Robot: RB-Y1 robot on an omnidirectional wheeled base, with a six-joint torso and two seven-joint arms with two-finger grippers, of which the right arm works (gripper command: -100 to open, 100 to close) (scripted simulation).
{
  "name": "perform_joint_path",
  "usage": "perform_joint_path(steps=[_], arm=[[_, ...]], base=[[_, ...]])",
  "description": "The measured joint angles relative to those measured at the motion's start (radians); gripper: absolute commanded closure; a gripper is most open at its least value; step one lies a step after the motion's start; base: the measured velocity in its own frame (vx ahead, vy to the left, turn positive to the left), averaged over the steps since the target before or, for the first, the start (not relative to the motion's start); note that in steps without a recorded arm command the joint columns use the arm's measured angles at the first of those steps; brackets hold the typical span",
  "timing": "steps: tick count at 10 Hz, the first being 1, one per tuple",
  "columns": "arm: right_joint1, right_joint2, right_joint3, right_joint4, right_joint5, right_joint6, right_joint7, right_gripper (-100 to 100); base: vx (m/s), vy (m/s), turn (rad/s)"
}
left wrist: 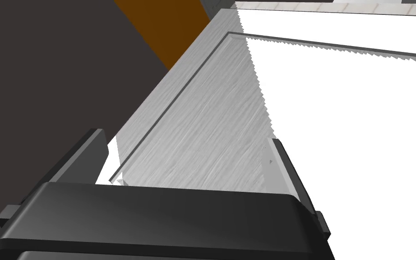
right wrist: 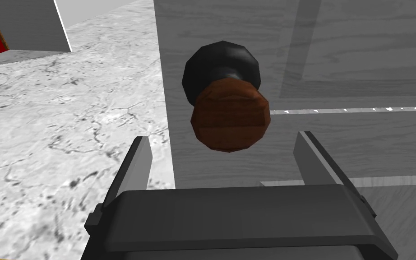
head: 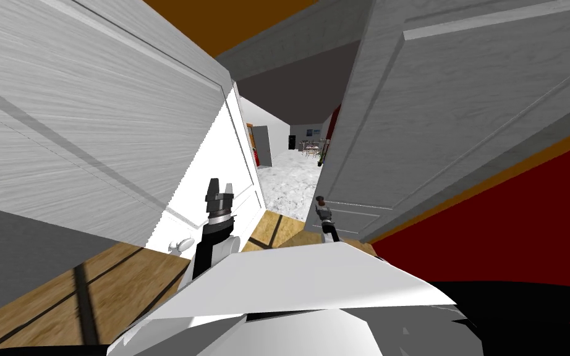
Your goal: Pull the door open
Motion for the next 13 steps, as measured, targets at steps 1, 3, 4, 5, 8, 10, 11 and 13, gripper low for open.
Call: perform_joint_path(steps=[1,3,4,5,8,10,11,13], arm=[[-0.007,-0.009,-0.004,0.025,-0.004,-0.014,-0.011,-100],[0.030,-0.041,-0.014,-0.013,-0.012,-0.006,-0.033,-100],[0.030,-0.047,-0.015,-0.009,-0.013,-0.005,-0.039,-100],[0.027,-0.051,-0.015,0.002,-0.013,-0.011,-0.045,-100],[0.027,-0.052,-0.016,0.003,-0.014,-0.010,-0.044,100],[0.027,-0.052,-0.015,0.003,-0.014,-0.010,-0.044,100],[0.028,-0.052,-0.015,0.003,-0.014,-0.010,-0.044,100],[0.030,-0.062,-0.007,-0.003,-0.009,-0.012,-0.056,100]], base=[[0.202,-0.005,0.152],[0.165,-0.021,0.059],[0.033,-0.010,-0.006],[0.010,-0.005,-0.001],[-0.001,-0.001,-0.002],[0.000,0.000,0.000],[0.000,0.000,0.000],[-0.161,-0.026,0.100]])
